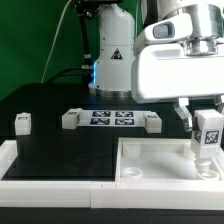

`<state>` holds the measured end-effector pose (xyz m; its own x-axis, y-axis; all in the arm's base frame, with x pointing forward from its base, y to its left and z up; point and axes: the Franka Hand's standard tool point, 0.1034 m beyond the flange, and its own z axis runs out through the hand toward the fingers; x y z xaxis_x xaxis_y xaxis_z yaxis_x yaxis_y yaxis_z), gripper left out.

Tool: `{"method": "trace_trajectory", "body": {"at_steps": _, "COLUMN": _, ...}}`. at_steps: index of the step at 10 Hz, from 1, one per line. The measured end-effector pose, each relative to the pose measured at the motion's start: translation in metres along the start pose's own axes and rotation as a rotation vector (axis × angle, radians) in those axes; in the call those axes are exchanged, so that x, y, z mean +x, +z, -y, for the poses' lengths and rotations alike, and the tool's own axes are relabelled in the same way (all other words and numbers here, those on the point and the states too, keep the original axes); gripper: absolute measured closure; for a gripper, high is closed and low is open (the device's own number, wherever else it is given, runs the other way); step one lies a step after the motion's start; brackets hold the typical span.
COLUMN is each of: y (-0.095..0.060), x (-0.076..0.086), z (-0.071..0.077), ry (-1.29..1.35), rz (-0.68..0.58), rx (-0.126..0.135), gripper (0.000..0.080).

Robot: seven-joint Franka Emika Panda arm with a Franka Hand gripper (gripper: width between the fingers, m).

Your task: Assemble one leg

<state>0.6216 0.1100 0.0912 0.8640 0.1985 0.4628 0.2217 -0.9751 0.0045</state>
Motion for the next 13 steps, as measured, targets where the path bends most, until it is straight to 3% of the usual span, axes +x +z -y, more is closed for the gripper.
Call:
{"method": "trace_trajectory", "body": {"at_steps": 3, "y": 0.003, "x": 0.005, "z": 0.006, "ry": -0.009, "rz": -0.025, "rx": 0.002, "gripper": 0.0507}}
{"method": "trace_trajectory", "body": {"at_steps": 6, "y": 0.012, "x": -0.004, "z": 0.003, "ry": -0.007, "rz": -0.012, "rx": 0.000, "gripper": 0.0507}}
{"method": "trace_trajectory", "body": {"at_steps": 11, "y": 0.014, "x": 0.000, "z": 0.001, "ry": -0.006, "rz": -0.079, "rx": -0.012, "gripper": 0.0507}}
{"method": "trace_trajectory", "body": {"at_steps": 12, "y": 0.014, "x": 0.000, "z": 0.001, "ry": -0.006, "rz": -0.079, "rx": -0.012, "gripper": 0.0351}}
{"method": "trace_trajectory", "body": {"at_steps": 13, "y": 0.014, "x": 0.000, "z": 0.001, "ry": -0.006, "rz": -0.079, "rx": -0.012, "gripper": 0.0351}}
